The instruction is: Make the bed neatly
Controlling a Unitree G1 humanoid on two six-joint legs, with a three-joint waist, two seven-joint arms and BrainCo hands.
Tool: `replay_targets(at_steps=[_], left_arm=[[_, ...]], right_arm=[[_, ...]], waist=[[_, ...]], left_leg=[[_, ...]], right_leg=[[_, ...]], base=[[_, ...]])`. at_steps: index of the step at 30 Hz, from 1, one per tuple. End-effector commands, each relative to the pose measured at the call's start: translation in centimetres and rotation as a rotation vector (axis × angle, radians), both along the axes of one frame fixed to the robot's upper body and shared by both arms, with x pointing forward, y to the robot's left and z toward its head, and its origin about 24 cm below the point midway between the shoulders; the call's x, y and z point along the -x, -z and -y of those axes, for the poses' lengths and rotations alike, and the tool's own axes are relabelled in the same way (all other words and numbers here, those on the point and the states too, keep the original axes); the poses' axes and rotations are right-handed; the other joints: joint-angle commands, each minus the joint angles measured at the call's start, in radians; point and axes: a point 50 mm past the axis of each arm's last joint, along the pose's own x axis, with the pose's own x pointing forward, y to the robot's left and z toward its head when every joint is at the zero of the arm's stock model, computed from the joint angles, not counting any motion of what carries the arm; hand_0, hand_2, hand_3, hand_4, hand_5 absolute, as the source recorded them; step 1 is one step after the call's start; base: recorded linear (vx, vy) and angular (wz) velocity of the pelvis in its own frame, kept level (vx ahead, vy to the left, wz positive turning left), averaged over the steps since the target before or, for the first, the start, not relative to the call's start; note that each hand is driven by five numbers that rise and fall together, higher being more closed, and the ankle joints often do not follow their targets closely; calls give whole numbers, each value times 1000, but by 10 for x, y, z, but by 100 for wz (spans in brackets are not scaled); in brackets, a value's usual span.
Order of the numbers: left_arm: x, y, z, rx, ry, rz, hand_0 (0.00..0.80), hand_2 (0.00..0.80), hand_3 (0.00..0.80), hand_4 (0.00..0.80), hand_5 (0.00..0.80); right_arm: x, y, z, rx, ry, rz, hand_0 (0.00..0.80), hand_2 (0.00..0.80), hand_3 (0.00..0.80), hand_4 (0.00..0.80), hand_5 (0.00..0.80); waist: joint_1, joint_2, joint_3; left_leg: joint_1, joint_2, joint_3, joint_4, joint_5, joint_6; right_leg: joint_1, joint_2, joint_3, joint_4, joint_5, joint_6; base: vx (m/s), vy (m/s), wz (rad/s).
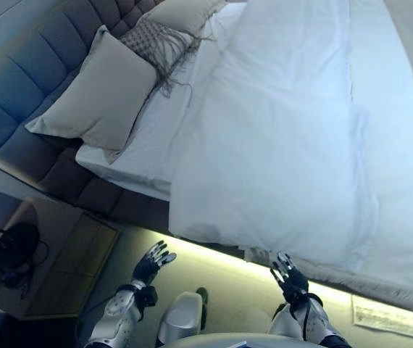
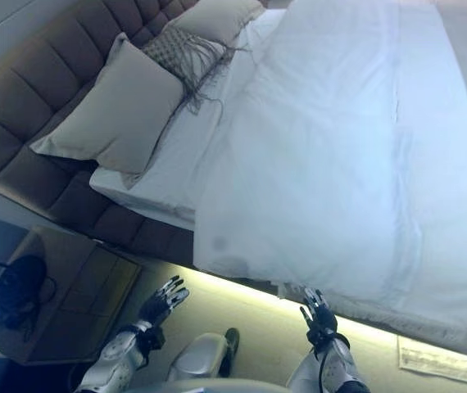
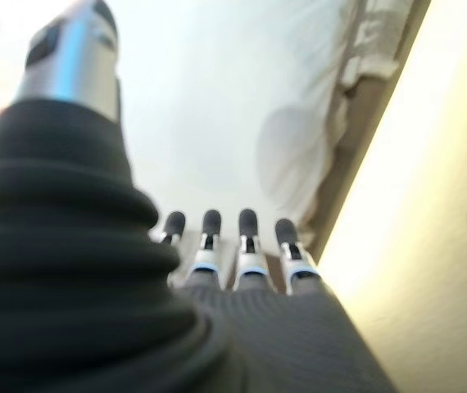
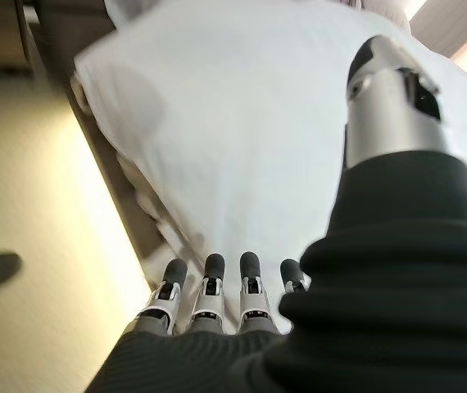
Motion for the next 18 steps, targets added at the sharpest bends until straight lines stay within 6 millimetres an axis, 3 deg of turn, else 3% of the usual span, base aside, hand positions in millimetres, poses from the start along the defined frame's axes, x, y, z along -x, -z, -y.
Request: replay_targets(at_steps=[1,5,9,11,13,15,18], left_arm=[[-13,-20,-9,15,-93,116,0,0,0,0,0],[-16,-23,-8,50,-110,178,0,0,0,0,0],[-12,-27,-7,27,-82,237,0,0,0,0,0],[-4,-29,-6,-107,-45,272,0,0,0,0,0],[-1,-32,-7,-206,-50,296,0,0,0,0,0],[-5,-35,-14,-328,-94,306,0,0,0,0,0],[-7,-35,-25,-442,-155,294,0,0,0,0,0]], right_arm=[[-35,-26,-5,-21,-54,136,0,0,0,0,0],[-51,-38,-10,60,-127,169,0,0,0,0,0],[-55,-46,3,57,-75,220,0,0,0,0,0],[-46,-42,11,0,-39,222,0,0,0,0,0],[-41,-38,12,-37,-29,213,0,0,0,0,0],[-36,-31,13,-88,-19,185,0,0,0,0,0],[-37,-29,4,-156,-52,197,0,0,0,0,0]], waist=[[21,31,56],[42,18,85],[49,-17,115],[48,-31,111],[48,-34,97],[46,-21,83],[56,-28,64]], left_leg=[[17,134,-144,-124,162,-50],[-58,146,-166,-73,162,-72],[-108,108,-147,36,66,-68],[-104,68,-129,74,24,-34],[-92,52,-119,56,33,-18],[-66,51,-89,37,43,14],[-37,34,-56,-34,97,47]], right_leg=[[39,-39,29,-102,131,87],[-29,-57,35,-85,137,98],[-57,-73,51,-119,218,103],[-22,-83,81,-185,287,98],[-12,-90,77,-200,312,90],[-27,-46,78,-88,269,64],[2,20,-60,-42,185,42]], base=[[-159,291,-5],[-118,342,-6],[-65,246,5],[132,241,-11],[101,248,-26],[72,270,-46],[51,55,-41]])
